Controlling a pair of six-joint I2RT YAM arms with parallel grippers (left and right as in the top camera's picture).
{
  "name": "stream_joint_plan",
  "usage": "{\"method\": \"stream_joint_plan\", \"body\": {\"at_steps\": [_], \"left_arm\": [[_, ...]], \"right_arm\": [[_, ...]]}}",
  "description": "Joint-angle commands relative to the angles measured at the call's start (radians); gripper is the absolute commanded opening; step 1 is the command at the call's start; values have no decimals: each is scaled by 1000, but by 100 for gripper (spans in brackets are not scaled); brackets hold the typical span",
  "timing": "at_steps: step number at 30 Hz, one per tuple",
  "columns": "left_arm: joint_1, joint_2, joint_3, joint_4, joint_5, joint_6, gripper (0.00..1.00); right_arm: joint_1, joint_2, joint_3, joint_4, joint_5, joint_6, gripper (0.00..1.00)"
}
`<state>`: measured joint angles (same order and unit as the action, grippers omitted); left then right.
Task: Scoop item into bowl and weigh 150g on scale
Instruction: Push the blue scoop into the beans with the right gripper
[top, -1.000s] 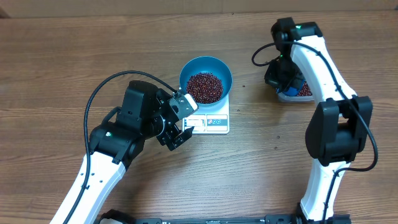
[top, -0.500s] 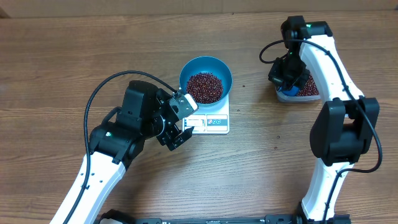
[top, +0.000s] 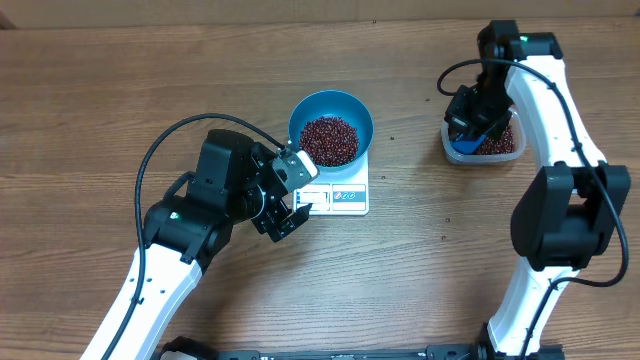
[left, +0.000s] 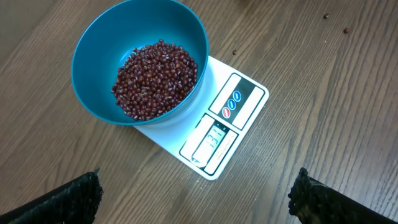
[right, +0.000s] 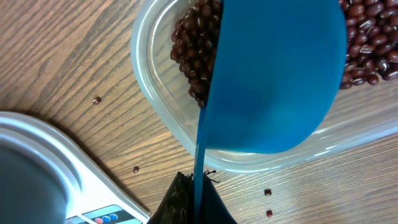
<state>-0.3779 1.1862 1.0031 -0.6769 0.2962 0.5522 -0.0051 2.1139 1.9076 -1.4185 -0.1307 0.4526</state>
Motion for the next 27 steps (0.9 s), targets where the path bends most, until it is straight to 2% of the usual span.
{"method": "stream_joint_plan", "body": {"at_steps": [1,27], "left_arm": [[5,3,27,0,8,-17,99],[5,3,27,0,8,-17,100]], "right_arm": [[-18,-58,31,12,-59,-43,4],[-130,-58,31,-34,-244,-167,4]]}}
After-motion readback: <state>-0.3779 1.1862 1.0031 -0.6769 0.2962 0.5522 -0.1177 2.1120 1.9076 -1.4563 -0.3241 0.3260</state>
